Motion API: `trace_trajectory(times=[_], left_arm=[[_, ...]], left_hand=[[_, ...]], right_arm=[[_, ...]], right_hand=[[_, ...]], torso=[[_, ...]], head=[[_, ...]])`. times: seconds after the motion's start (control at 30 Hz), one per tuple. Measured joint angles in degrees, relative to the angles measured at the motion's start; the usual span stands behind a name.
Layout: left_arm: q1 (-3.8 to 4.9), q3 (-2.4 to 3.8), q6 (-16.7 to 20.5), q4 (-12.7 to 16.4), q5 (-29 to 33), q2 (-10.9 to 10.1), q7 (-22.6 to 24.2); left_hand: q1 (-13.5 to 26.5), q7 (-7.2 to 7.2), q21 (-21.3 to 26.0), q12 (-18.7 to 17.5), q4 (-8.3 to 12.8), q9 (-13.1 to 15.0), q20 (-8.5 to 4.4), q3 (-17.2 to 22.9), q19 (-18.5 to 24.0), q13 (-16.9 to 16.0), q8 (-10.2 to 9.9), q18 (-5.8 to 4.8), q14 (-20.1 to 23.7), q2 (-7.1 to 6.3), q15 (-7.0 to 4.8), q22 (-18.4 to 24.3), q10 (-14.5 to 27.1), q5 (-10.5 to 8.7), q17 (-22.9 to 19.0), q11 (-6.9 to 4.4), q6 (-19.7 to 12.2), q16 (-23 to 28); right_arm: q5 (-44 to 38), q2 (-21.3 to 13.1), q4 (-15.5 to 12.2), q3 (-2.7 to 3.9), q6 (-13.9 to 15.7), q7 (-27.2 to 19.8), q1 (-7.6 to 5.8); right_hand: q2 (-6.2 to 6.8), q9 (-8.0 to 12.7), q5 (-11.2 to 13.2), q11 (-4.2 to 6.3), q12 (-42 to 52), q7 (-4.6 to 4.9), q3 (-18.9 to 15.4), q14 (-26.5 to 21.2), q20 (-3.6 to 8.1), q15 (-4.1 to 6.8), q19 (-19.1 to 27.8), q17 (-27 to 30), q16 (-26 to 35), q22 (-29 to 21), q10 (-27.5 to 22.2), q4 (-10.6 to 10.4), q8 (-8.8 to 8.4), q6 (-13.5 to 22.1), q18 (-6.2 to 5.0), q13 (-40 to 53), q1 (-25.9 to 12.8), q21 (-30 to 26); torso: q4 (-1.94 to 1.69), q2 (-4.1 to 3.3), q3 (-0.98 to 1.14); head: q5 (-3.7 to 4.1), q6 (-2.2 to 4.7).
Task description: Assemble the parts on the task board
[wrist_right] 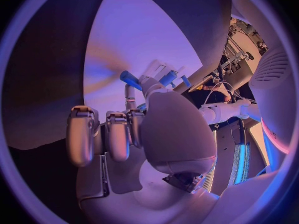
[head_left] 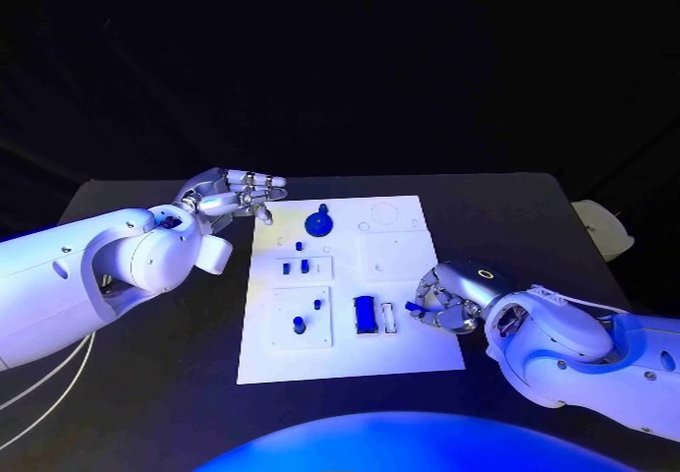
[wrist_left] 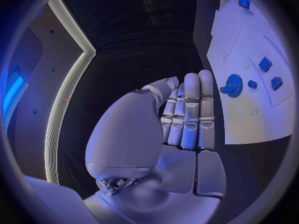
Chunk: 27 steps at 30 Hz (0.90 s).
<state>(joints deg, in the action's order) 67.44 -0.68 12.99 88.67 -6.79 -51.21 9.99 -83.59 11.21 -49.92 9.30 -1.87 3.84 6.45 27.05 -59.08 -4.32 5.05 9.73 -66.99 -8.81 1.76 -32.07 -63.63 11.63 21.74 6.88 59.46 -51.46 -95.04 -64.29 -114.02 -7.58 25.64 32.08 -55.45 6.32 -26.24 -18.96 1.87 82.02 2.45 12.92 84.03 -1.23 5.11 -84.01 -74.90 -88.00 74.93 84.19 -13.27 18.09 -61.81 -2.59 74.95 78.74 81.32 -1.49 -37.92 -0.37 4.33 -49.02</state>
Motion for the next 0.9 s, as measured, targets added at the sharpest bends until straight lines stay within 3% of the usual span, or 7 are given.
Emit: trace_trajectory(times=[0.07,0.13,0.3,0.53,0.9], left_arm=[[0.0,0.0,0.0,0.0,0.0,0.0,0.0],[0.0,0.0,0.0,0.0,0.0,0.0,0.0],[0.0,-0.01,0.0,0.1,0.0,0.0,0.0],[0.0,0.0,-0.1,0.2,0.0,0.0,0.0],[0.0,0.0,-0.1,0.4,0.0,0.0,-0.1]], left_hand=[[0.0,0.0,0.0,0.0,0.0,0.0,0.0,0.0,0.0,0.0,0.0,0.0,0.0,0.0,0.0,0.0,0.0,0.0,0.0,0.0,0.0,0.0],[0.0,0.0,0.0,0.0,0.0,0.0,0.0,0.0,0.0,0.0,0.0,-0.01,0.0,0.0,0.0,0.0,0.0,0.0,0.0,0.0,0.0,0.0],[0.0,0.0,0.0,0.0,0.0,0.0,0.0,0.0,0.0,0.0,0.0,0.0,0.0,0.0,0.0,0.0,0.0,0.0,0.0,0.0,0.0,0.0],[0.0,0.0,0.0,0.0,0.0,0.0,0.0,0.0,0.0,0.0,0.0,-0.01,0.0,0.0,0.0,0.0,0.0,0.0,0.0,0.0,0.0,0.0],[0.0,0.0,0.0,0.0,0.0,0.0,0.0,0.0,0.0,0.0,0.0,0.0,0.0,0.0,0.0,0.0,0.0,0.0,0.0,0.0,0.0,0.0]], right_arm=[[0.7,0.5,-0.1,0.0,0.4,0.1,-0.13],[1.2,0.9,-0.1,-0.01,0.8,0.1,-0.23],[2.8,2.5,0.1,-0.01,1.5,0.2,-0.28],[5.2,4.4,1.1,-0.02,1.5,0.3,-0.3],[7.5,5.8,2.3,-0.02,0.7,0.7,-0.29]], right_hand=[[0.1,0.0,0.0,0.0,0.0,0.0,0.2,0.0,0.0,0.0,0.0,0.0,0.0,0.0,0.0,0.0,0.02,0.0,0.0,0.0,-0.3,0.0],[0.33,0.0,0.0,0.0,0.0,0.0,2.0,0.0,0.0,0.0,0.0,0.0,0.0,0.0,0.0,1.5,0.02,0.0,0.0,0.0,-0.8,0.0],[0.56,0.0,0.0,0.0,0.0,0.0,3.0,0.0,0.0,0.0,0.0,0.0,0.0,0.0,0.0,1.3,0.02,0.0,0.0,0.0,-2.0,0.0],[0.79,0.0,0.0,0.0,0.0,0.0,6.6,0.0,0.0,0.0,0.0,0.0,0.0,0.0,0.0,3.1,0.0,0.0,0.0,0.0,-4.4,0.0],[1.09,0.0,0.0,0.0,0.2,0.22,7.3,0.0,0.0,0.0,0.0,0.0,0.0,0.0,0.0,3.2,0.3,-0.2,0.0,0.0,-5.6,0.0]], torso=[[0.01,-0.02,0.0],[0.01,-0.03,0.01],[0.03,-0.03,0.02],[0.03,-0.04,0.03],[0.03,-0.05,0.03]], head=[[-0.12,0.01],[-0.17,-0.01],[-0.17,-0.09],[-0.15,-0.15],[-0.19,-0.24]])
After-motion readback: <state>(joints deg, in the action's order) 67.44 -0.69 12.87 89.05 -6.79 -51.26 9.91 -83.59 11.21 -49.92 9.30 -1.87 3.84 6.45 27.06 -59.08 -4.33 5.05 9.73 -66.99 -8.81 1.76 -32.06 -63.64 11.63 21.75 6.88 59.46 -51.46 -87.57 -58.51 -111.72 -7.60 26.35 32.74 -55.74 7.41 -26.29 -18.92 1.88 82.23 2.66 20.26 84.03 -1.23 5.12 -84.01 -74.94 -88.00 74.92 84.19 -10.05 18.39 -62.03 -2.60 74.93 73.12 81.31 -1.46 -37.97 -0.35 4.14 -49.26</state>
